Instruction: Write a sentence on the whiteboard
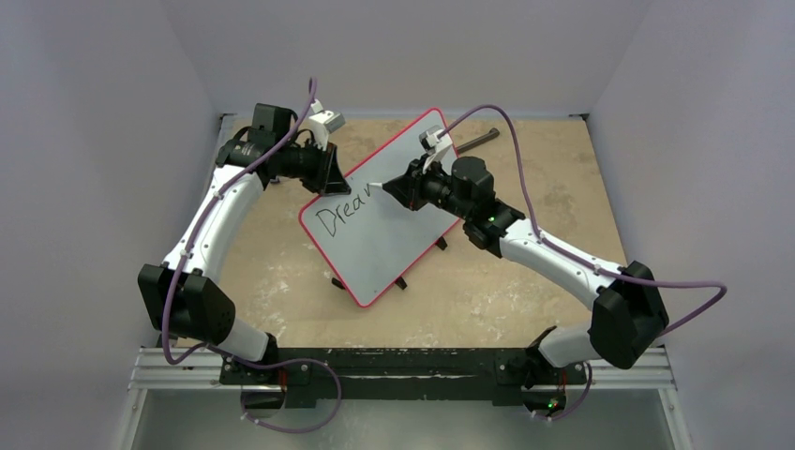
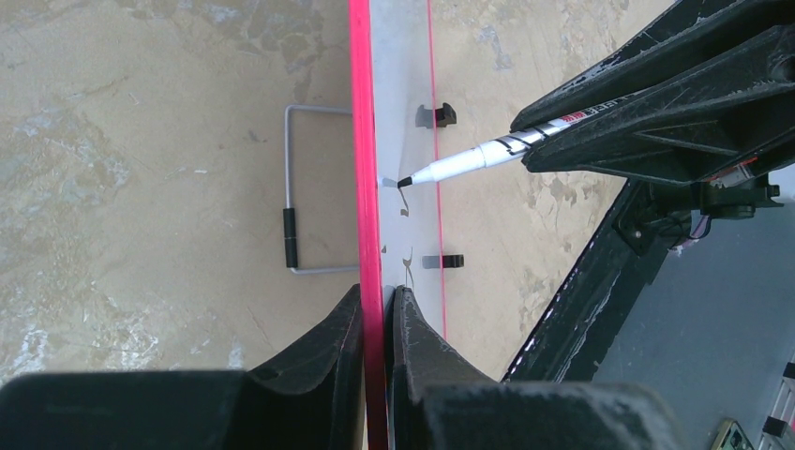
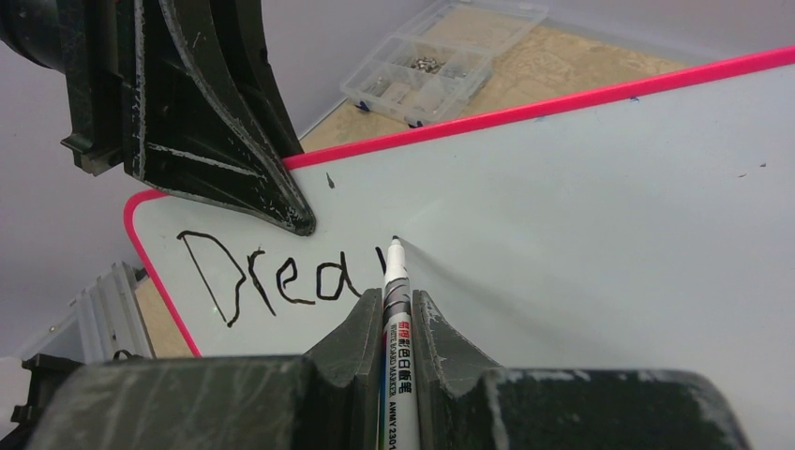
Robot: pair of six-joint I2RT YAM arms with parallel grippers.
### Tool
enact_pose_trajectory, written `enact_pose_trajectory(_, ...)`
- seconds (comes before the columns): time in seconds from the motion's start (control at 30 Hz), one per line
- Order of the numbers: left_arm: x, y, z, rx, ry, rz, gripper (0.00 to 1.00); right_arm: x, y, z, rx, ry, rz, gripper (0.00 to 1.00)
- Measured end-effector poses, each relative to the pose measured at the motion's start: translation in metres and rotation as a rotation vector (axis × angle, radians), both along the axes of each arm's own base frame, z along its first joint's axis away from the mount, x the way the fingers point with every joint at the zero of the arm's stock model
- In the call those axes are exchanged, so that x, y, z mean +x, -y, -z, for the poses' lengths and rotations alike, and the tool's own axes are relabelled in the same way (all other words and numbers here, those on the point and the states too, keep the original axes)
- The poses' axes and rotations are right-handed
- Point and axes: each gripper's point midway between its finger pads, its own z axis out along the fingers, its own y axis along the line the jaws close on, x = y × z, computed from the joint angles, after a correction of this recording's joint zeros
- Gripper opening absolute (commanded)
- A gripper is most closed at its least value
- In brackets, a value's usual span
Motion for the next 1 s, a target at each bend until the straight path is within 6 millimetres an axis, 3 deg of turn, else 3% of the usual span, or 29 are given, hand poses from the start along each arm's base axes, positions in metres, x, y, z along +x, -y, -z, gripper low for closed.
enact_pose_trajectory(0.47,0.001,-0.001,0.001,0.007,0.0,-0.006,0.0,-0.008,0.006,0.019,-0.015,-0.031,0.001,0.0)
enact_pose_trajectory(1.0,0.0,-0.001,0.001,0.005,0.0,-0.005,0.0,-0.003,0.006,0.01,-0.02,-0.031,0.018,0.0)
